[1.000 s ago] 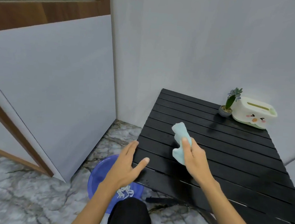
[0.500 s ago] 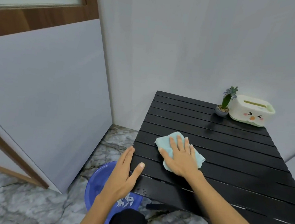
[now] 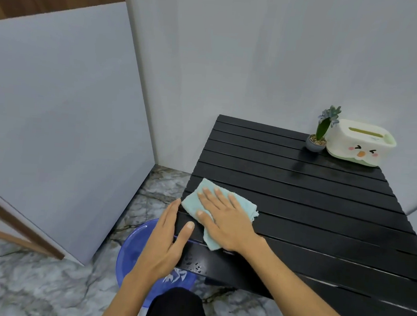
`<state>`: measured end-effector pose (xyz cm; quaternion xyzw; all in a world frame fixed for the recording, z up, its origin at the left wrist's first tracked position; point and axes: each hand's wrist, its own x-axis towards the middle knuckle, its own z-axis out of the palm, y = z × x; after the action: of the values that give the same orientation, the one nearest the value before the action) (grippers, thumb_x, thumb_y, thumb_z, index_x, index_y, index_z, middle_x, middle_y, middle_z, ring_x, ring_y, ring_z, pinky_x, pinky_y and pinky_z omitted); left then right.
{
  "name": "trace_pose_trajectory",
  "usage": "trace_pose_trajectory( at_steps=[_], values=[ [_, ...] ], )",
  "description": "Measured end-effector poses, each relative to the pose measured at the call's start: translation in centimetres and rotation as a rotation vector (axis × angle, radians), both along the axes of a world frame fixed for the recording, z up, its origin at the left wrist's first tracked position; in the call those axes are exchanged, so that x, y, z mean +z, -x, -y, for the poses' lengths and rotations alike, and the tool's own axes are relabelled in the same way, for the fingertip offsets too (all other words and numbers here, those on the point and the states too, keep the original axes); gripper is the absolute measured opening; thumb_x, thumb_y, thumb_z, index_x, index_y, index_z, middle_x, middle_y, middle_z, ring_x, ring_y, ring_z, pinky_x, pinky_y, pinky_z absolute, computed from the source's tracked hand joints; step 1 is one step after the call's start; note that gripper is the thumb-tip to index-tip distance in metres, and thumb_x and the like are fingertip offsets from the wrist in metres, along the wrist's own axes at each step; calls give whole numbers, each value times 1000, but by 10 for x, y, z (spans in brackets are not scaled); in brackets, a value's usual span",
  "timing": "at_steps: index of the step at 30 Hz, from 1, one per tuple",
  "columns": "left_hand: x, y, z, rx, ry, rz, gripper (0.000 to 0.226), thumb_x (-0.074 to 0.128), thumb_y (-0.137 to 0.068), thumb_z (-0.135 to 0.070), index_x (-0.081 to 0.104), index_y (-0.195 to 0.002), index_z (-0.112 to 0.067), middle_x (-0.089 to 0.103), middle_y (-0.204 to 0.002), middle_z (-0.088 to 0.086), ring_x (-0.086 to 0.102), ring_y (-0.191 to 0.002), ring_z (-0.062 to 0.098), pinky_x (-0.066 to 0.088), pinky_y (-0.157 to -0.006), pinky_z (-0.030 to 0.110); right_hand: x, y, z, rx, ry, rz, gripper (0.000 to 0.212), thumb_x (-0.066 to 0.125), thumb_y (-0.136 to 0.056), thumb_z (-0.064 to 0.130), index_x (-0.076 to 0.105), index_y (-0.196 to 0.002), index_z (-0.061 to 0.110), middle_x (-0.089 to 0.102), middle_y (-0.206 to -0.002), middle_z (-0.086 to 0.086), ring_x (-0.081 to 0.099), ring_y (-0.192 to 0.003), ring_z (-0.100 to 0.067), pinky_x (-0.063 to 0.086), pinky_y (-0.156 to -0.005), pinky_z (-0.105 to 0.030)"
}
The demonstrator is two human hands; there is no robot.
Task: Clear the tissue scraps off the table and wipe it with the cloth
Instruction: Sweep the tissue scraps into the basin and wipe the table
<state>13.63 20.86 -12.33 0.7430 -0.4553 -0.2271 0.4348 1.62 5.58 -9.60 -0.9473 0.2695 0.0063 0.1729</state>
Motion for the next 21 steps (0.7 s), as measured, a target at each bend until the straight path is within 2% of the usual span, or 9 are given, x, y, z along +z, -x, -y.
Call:
trace_pose_trajectory(
  at_steps=[5,8,10,12,13,15,17,19,21],
  values=[
    [4,2,-3,9,-8,2,72,34,-95,-65,20,-156,-27,18,-159,-21,11,-142,-13,10,-108,2,6,48,-23,-71,14,-16,86,-13,-80,68,5,-157,34,-4,-163,15,-11,-149,-4,-12,-120,-31],
    [4,1,-9,12,-43,-6,64,36,-99,-56,20,-155,-29,18,-159,-23,10,-140,-17,8,-104,-1,3,79,-29,-206,71,-47,98,-23,-76,73,9,-157,30,0,-164,13,-5,-150,-6,-3,-121,-32],
    [4,-1,-14,0,-72,12,64,35,-99,-56,20,-155,-29,15,-158,-24,6,-136,-23,6,-102,-3,1,99,-32,-341,144,11,90,-6,-83,69,27,-155,26,17,-163,8,13,-151,-10,13,-120,-34],
    [3,-2,-20,-8,-84,21,63,33,-99,-56,20,-155,-30,15,-156,-25,4,-133,-26,6,-105,-1,0,115,-35,-453,213,87,75,20,-88,63,54,-141,21,45,-152,2,40,-141,-16,31,-110,-37],
    [3,-2,-22,-6,-82,18,63,32,-99,-56,21,-155,-30,16,-156,-25,5,-134,-25,7,-109,3,-1,120,-37,-459,232,94,69,28,-89,59,60,-134,18,51,-147,-1,46,-137,-19,33,-107,-38],
    [1,-5,-26,-7,-82,31,62,31,-99,-57,22,-155,-30,18,-157,-24,8,-138,-20,8,-112,7,-9,121,-43,-419,250,54,65,31,-91,54,56,-138,15,46,-151,-7,39,-141,-26,24,-111,-42],
    [-1,-9,-28,-15,-94,79,64,30,-99,-59,21,-155,-30,16,-159,-23,8,-141,-15,7,-110,7,-13,118,-47,-383,231,11,71,19,-93,56,34,-152,19,22,-162,-6,16,-151,-26,7,-119,-45],
    [-4,-13,-29,-14,-114,96,67,30,-98,-62,19,-155,-31,15,-160,-21,8,-142,-12,8,-112,11,-15,114,-49,-348,205,-18,74,5,-91,60,10,-155,24,2,-162,3,-2,-152,-20,-5,-120,-43],
    [-6,-18,-32,1,-124,104,71,29,-96,-66,20,-155,-30,16,-160,-19,10,-143,-9,9,-114,17,-16,111,-54,-310,213,-5,72,4,-95,62,12,-154,23,9,-162,5,4,-151,-19,-3,-120,-42]
  ],
)
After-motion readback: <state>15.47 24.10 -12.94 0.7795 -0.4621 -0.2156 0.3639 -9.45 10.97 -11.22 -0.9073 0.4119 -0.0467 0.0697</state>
